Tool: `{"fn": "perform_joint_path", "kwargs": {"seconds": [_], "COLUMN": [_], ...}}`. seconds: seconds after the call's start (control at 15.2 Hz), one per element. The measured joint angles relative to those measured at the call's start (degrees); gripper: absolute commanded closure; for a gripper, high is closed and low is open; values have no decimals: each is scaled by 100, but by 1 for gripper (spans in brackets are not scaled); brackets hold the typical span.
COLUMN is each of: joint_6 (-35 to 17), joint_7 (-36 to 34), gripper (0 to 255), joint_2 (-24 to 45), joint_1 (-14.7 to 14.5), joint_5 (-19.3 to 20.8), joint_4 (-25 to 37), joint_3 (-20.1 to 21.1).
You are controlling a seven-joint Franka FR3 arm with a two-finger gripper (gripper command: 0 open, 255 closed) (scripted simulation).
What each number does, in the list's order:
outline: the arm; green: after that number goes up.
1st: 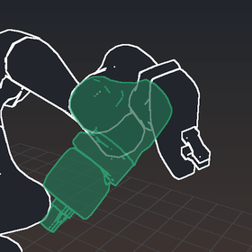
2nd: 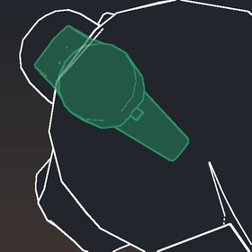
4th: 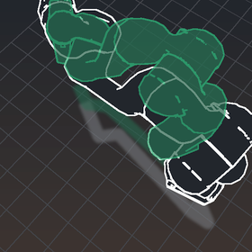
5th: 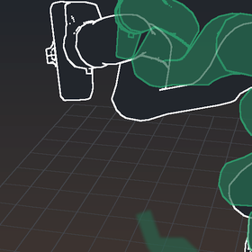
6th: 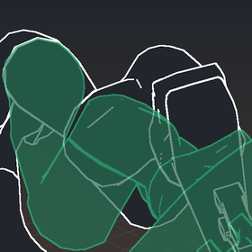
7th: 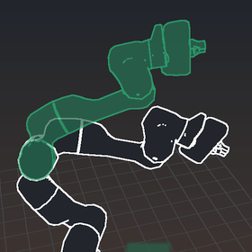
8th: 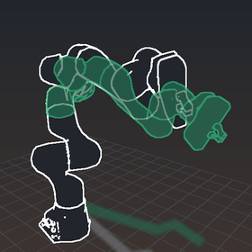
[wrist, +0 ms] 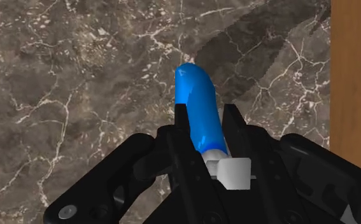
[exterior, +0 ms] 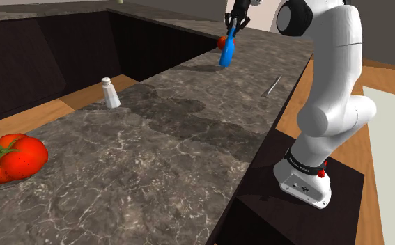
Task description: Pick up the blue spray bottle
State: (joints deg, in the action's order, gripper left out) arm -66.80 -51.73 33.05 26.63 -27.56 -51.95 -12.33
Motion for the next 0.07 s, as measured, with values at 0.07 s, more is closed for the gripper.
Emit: {"fn": "perform_joint_path", "kwargs": {"seconds": [0.07], "joint_6": [58], "joint_7": [-24], "gripper": [255], "joint_2": [26], "joint_1": [14], "joint_5": [-11], "joint_4": [83], "joint_3": [6]}}
